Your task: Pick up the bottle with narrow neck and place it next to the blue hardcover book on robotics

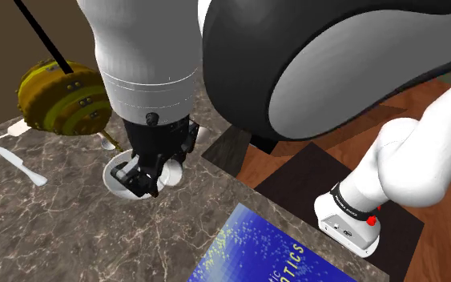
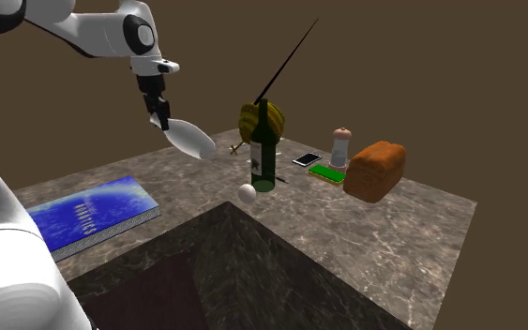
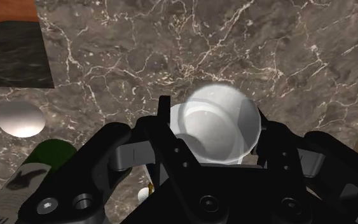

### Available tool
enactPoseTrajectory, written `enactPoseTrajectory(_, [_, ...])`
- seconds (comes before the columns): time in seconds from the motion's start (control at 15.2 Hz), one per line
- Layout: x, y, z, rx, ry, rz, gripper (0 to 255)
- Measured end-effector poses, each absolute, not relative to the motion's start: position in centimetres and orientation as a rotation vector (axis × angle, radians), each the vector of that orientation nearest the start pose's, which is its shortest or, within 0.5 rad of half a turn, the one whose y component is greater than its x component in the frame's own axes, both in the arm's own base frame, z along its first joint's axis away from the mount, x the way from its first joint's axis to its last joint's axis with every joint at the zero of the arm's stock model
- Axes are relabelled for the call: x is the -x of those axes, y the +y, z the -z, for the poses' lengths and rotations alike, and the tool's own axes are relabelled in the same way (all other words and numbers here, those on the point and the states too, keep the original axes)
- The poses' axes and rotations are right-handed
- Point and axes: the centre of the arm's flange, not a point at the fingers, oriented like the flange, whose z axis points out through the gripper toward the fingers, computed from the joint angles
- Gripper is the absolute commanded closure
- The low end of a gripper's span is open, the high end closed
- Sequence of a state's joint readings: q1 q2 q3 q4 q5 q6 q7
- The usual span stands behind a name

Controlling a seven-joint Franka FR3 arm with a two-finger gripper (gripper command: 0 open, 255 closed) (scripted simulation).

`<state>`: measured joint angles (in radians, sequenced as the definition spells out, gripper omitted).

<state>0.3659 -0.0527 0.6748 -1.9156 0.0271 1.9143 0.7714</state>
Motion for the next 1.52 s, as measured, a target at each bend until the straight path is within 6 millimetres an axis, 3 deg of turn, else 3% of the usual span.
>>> enactPoseTrajectory(1.52, [-0.9,62.6,-51.3,3.087,-0.405,0.045,255])
